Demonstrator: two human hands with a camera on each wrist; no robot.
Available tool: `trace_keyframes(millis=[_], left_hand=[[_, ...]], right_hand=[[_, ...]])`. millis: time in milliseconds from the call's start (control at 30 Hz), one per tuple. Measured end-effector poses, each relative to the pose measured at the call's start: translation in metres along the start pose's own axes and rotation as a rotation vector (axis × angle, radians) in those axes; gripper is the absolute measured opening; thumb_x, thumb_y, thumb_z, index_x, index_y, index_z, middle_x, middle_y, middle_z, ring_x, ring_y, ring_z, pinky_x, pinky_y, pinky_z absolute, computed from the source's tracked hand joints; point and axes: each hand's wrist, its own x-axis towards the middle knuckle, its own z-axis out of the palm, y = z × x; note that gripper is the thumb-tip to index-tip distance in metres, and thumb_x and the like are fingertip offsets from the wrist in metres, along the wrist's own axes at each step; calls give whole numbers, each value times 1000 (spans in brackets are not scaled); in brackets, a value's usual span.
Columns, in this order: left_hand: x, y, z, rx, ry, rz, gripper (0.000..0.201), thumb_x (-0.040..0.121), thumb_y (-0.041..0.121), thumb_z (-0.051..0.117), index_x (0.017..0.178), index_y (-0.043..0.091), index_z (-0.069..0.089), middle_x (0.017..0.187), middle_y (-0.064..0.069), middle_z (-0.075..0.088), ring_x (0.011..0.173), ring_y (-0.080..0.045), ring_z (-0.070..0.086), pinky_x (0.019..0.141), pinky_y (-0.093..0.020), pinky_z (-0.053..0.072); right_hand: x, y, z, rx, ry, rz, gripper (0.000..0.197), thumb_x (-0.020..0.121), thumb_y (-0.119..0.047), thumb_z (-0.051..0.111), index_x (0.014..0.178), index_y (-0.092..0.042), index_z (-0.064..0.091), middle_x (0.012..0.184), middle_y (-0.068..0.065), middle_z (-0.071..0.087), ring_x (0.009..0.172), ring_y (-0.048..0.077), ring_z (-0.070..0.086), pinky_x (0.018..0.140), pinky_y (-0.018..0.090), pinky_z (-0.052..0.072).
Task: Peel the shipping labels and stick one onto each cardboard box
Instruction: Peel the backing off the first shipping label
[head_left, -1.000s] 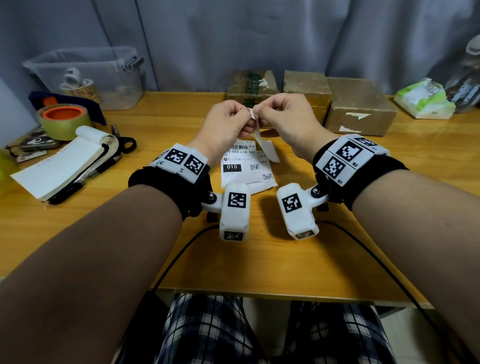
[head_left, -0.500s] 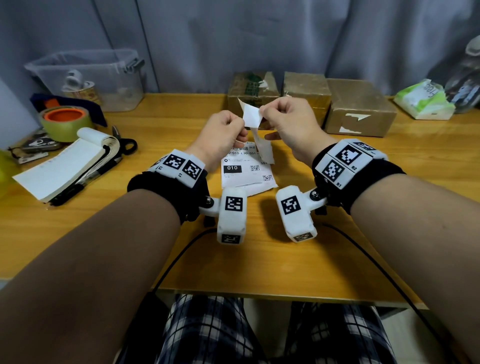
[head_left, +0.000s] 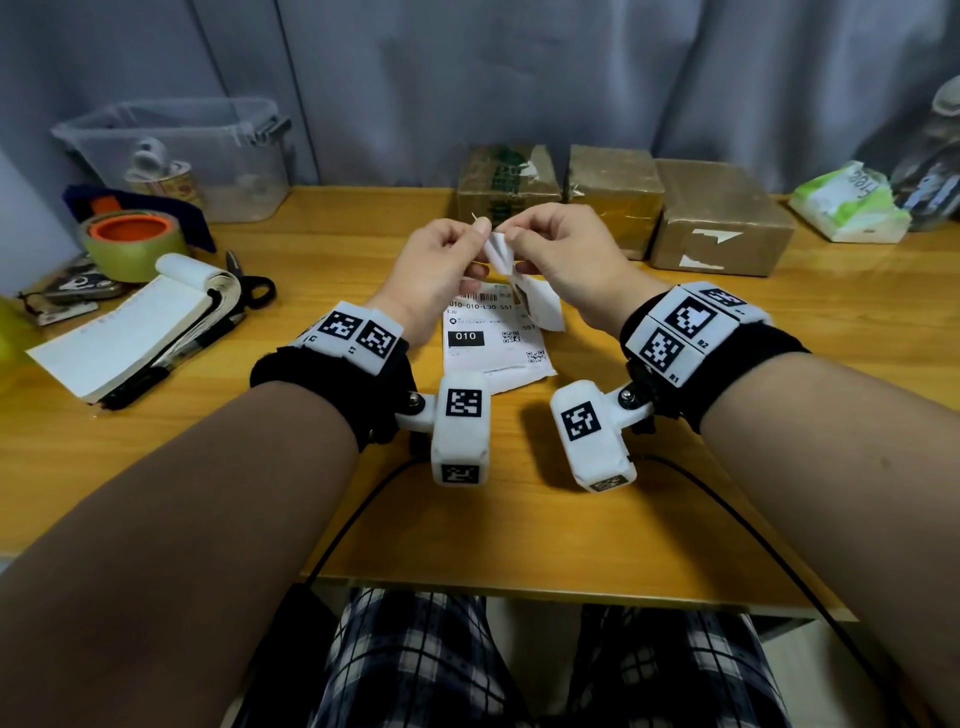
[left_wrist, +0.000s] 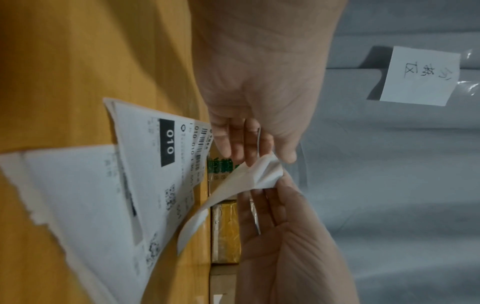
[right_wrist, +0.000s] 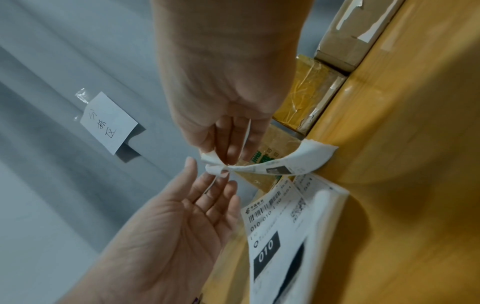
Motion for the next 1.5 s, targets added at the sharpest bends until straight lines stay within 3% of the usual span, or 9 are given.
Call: trace_keyframes(millis=[133, 267, 433, 633, 800, 1033, 1233, 1333, 1500], left_hand=[[0, 1, -1, 18, -13, 37, 13, 92, 16, 56, 79, 15, 58, 76, -1, 61, 66, -7, 55, 57, -15, 48], [0, 4, 1, 35, -16, 14, 16, 92, 14, 55, 77, 16, 57, 73, 0, 59, 67, -7, 55, 61, -17, 46], [0, 7, 5, 62, 3, -25, 20, 93, 13, 51, 73, 16, 52, 74, -2, 58, 68, -9, 55, 59, -16, 45], [1, 7, 4, 79, 47, -56, 22, 89, 8, 48, 69, 16, 49, 73, -3, 58, 66, -12, 53, 56, -18, 42], [1, 6, 2, 103, 69, -55, 25, 88, 5, 48, 65, 16, 46, 67, -3, 54, 58, -11, 50, 41, -11, 39], [2, 1, 0, 48, 97, 26, 23, 85, 1, 52, 68, 17, 48, 74, -4, 56, 70, -16, 53, 58, -21, 43], [-3, 12, 5, 41, 47, 108, 20, 83, -8, 49, 94, 7, 57, 78, -1, 60, 68, -6, 55, 52, -6, 41], [-3, 14, 6, 70, 3, 128, 14, 84, -4, 52, 88, 6, 60, 77, 0, 60, 69, -6, 55, 56, -7, 43], [-3, 18, 9, 133, -48, 169, 15, 90, 19, 60, 80, 8, 60, 78, -1, 62, 71, -7, 57, 66, -10, 48]], right_hand=[[0, 1, 0, 51, -1, 31, 19, 94, -12, 52, 96, -6, 69, 95, 10, 69, 93, 22, 65, 87, 39, 55], [0, 3, 0, 97, 39, 69, 17, 96, -11, 49, 96, -7, 65, 88, 2, 65, 79, 10, 60, 76, 26, 53], [3, 9, 0, 104, 122, 138, 19, 96, -15, 47, 85, -18, 62, 99, 7, 66, 91, 18, 60, 85, 35, 52], [1, 9, 0, 85, 127, 157, 20, 97, -17, 45, 99, -9, 63, 100, 4, 65, 86, 12, 58, 82, 33, 51], [-2, 8, -1, 181, 132, 196, 22, 99, -14, 43, 104, -1, 60, 89, 6, 62, 74, 10, 58, 59, 16, 52], [-5, 3, -7, 271, 50, 253, 15, 92, -6, 49, 88, -8, 64, 82, 2, 64, 77, 15, 59, 66, 24, 54], [-10, -6, -10, 347, -17, 281, 25, 90, -14, 43, 88, -18, 68, 98, 3, 70, 95, 20, 62, 90, 36, 51], [-7, -5, -9, 302, 32, 244, 29, 94, -37, 50, 86, -16, 68, 88, 0, 69, 88, 17, 62, 88, 35, 51], [-2, -2, -6, 191, 134, 97, 23, 92, -22, 58, 70, -20, 64, 84, 0, 64, 84, 14, 58, 77, 31, 51]])
